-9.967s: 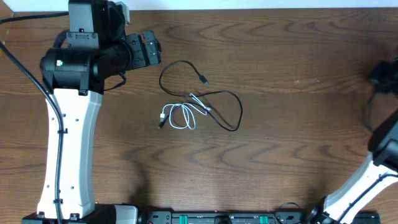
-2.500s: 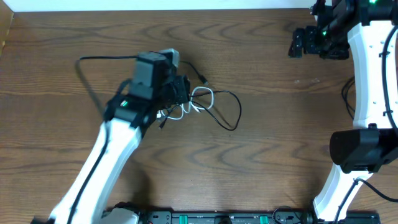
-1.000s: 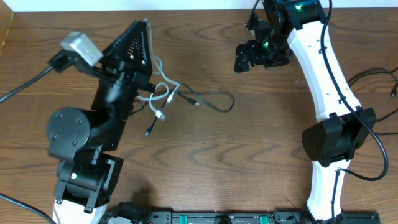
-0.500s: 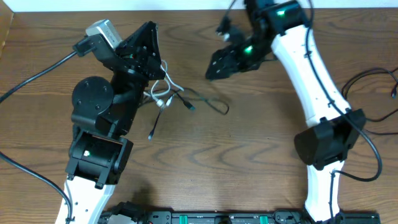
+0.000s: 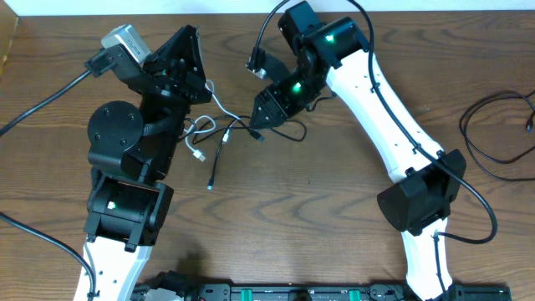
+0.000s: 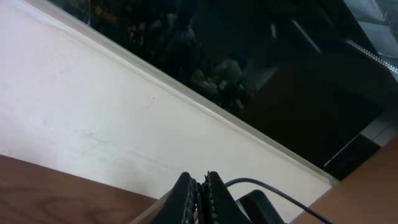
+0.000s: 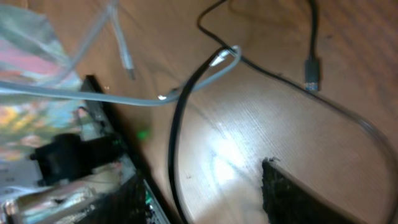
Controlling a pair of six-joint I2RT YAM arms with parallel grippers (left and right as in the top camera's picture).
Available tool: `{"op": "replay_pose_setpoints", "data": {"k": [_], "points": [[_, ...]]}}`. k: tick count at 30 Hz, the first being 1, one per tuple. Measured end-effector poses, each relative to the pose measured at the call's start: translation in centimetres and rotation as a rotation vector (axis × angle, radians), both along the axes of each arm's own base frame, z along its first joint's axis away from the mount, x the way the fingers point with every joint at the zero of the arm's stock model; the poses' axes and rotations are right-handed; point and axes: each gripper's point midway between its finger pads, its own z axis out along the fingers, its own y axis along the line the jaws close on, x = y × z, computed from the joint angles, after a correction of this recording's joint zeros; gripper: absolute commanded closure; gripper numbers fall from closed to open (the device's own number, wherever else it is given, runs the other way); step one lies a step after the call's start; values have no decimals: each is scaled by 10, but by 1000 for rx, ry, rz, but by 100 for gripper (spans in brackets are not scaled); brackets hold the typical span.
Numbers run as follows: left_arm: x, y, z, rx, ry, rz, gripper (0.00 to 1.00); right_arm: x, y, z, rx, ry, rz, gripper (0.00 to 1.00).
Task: Untangle cables
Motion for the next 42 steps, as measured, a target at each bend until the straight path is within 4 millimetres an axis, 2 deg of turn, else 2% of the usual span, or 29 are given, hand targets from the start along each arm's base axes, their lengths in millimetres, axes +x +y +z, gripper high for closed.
{"op": "replay_pose_setpoints", "data": {"k": [2,6,8,16,22,30,32,35,37,42], "points": [[0,0,3,-6,-13,0,92,2,-1,-5,-22,-2,-10,68],[-1,3,13,-19,-49,8,92,5,-2,-19,-50,-1,-17,91],[0,9,18,-24,-68,24,92,4,-4,-27,-64,14,-23,99],[5,50,26,-38,-103,137,92,2,-11,-60,-127,59,-52,99],[6,81,32,-48,-125,221,92,2,-26,-90,-239,89,-126,99],[7,91,26,-46,-102,249,92,2,-46,-115,-367,105,-205,99],[7,95,25,-45,-99,259,92,3,-51,-117,-394,101,-219,95],[9,96,12,-38,-45,264,92,5,-54,-119,-412,96,-233,94],[11,94,-8,-26,39,250,92,6,-55,-119,-415,89,-238,94],[12,73,-79,40,318,128,92,11,-60,-120,-422,86,-256,92]]}}
